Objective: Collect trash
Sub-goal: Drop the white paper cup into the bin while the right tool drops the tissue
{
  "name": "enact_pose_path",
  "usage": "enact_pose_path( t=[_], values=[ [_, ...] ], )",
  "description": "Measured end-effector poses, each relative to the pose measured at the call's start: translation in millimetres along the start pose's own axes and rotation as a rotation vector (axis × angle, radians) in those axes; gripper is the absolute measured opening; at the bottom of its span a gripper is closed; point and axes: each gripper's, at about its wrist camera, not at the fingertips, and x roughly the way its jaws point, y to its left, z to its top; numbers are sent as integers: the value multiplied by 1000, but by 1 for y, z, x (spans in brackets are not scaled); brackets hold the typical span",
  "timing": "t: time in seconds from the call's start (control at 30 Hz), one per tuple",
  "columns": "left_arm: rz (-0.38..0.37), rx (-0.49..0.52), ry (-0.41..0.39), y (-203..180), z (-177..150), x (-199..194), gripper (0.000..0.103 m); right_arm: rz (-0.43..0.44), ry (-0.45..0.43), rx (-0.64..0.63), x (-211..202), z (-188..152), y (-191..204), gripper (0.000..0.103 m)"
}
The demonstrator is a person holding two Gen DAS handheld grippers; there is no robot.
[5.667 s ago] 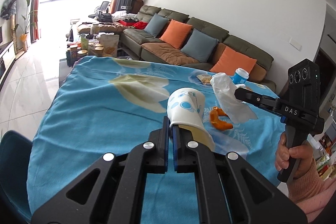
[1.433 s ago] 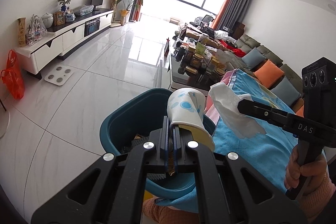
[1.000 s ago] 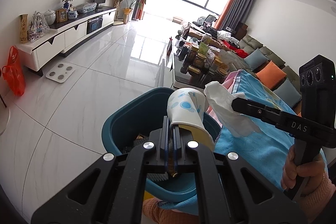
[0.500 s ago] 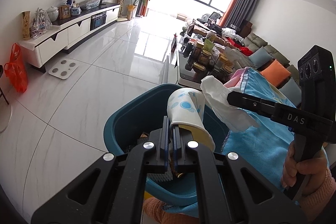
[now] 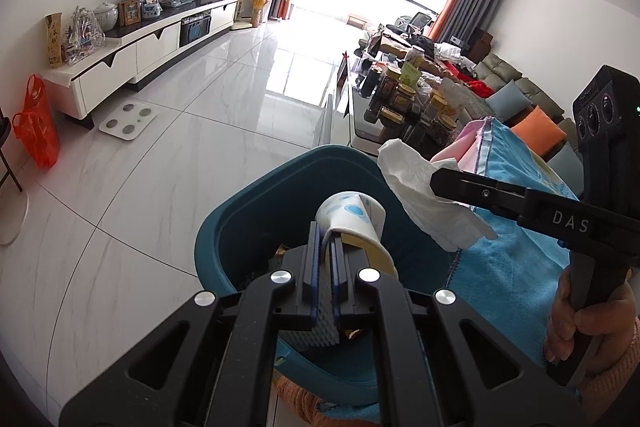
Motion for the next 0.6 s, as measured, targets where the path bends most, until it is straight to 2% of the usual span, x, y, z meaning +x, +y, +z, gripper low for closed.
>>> enact_pose_path(
  t=[0.6],
  values=[
    [20, -11, 32, -4, 1, 37, 5, -35, 57, -12, 15, 7, 5, 15]
  ],
)
